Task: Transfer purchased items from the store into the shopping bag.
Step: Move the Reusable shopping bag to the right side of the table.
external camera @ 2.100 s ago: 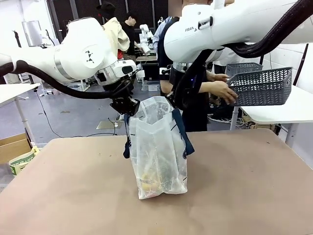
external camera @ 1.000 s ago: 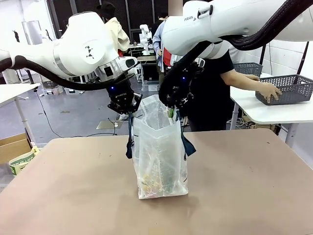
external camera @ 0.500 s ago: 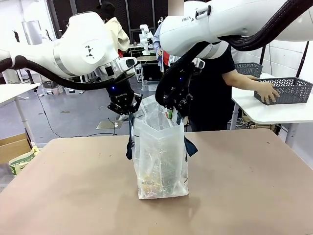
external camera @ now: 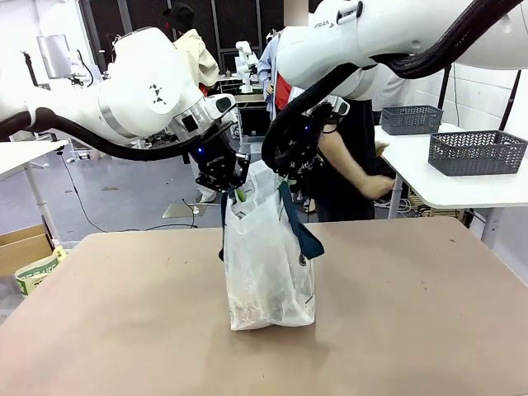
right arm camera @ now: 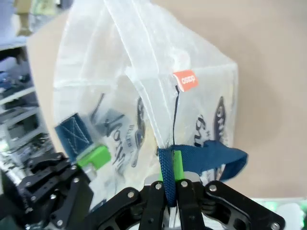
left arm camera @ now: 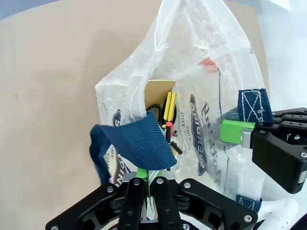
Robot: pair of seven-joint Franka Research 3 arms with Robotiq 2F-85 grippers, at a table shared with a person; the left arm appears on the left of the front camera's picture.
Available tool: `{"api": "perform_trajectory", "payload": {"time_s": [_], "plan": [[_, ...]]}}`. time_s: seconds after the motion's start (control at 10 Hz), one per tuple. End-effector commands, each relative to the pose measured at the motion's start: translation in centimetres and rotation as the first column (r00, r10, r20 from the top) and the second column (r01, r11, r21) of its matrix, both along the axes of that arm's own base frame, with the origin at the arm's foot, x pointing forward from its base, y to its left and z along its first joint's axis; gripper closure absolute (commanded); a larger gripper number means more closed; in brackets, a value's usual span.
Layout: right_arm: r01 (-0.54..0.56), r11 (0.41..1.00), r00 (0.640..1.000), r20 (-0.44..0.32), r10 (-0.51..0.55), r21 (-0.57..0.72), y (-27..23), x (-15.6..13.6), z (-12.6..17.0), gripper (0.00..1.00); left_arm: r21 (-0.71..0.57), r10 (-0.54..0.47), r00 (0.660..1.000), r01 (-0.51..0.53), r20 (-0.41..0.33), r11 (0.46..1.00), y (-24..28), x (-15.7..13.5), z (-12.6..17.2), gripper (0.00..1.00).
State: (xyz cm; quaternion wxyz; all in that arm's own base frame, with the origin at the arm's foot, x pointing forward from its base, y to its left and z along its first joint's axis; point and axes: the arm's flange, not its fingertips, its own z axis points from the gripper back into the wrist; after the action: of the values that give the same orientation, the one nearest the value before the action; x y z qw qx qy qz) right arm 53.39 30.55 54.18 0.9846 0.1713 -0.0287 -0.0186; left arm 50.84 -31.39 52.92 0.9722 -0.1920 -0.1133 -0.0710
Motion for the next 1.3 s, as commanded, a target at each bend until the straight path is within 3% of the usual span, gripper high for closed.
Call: {"api": "perform_trajectory", "payload": {"time_s": [0.0, 0.3, 0.7, 1.2], "plan": [[-0.017, 0.997, 1.0, 0.018, 0.016, 0.073, -0.7, -0.4, -0.3, 1.0, -0.06, -0.01, 1.0, 0.01, -0.007, 0.998, 0.4, -0.4, -0.9, 1.0], [-0.004, 0.999, 1.0, 0.001, 0.004, 0.036, -0.4, 0.4, -0.3, 1.0, -0.076, 0.054, 0.998, -0.056, -0.028, 0.996, 0.1, -0.1, 0.3, 1.0], [-0.031, 0.998, 0.999, 0.006, 0.031, 0.06, -0.3, 1.4, -1.0, 1.0, -0.073, -0.029, 0.999, 0.026, -0.03, 0.997, -1.2, 0.3, -0.7, 1.0], [-0.044, 0.998, 0.999, 0.025, 0.042, 0.053, -0.2, 1.9, -1.4, 1.0, -0.143, -0.026, 0.999, 0.021, -0.036, 0.989, -1.6, -0.2, -0.5, 1.0]]}}
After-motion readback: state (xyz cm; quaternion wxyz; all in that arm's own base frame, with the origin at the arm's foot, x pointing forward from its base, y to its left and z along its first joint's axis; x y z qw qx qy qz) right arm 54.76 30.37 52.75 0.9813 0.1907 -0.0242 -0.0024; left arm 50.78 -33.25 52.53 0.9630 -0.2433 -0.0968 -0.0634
